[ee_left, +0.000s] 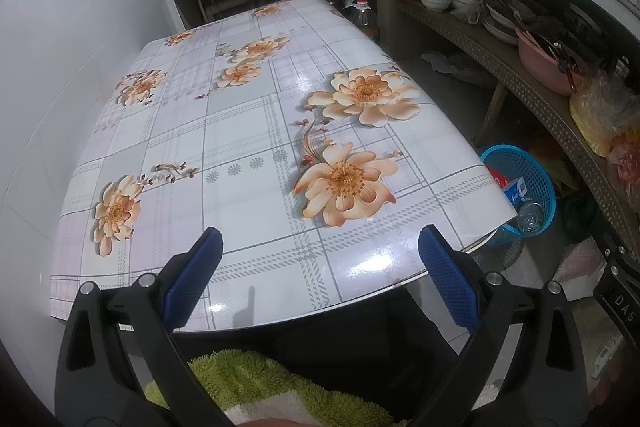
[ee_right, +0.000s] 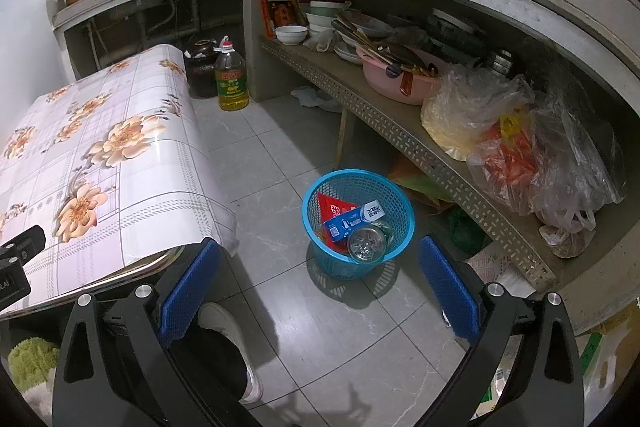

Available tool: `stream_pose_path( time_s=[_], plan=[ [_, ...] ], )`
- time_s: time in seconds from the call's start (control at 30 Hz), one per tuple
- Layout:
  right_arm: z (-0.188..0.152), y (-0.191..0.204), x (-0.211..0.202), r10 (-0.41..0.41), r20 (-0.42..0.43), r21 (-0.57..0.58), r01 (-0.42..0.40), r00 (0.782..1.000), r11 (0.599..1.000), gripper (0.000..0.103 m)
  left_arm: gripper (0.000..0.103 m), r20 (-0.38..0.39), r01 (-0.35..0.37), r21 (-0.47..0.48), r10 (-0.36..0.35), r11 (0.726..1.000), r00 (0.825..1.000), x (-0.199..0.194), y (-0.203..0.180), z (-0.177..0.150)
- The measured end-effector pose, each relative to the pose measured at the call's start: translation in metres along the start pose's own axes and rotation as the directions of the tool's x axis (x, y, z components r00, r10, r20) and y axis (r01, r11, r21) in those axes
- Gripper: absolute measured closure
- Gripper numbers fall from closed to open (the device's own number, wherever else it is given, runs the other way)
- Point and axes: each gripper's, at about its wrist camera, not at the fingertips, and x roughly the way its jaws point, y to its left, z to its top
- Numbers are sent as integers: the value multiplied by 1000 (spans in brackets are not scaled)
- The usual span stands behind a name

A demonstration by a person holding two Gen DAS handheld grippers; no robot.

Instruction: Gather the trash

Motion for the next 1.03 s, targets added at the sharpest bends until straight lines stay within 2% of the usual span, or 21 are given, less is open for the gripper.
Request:
stream_pose_path(
  time_s=[1.03],
  plan=[
    [1, 4, -2, 0, 4, 4, 0, 1000, 1000, 7, 9, -8, 10, 2, -10, 1000, 1000, 1, -2, 1]
  ],
)
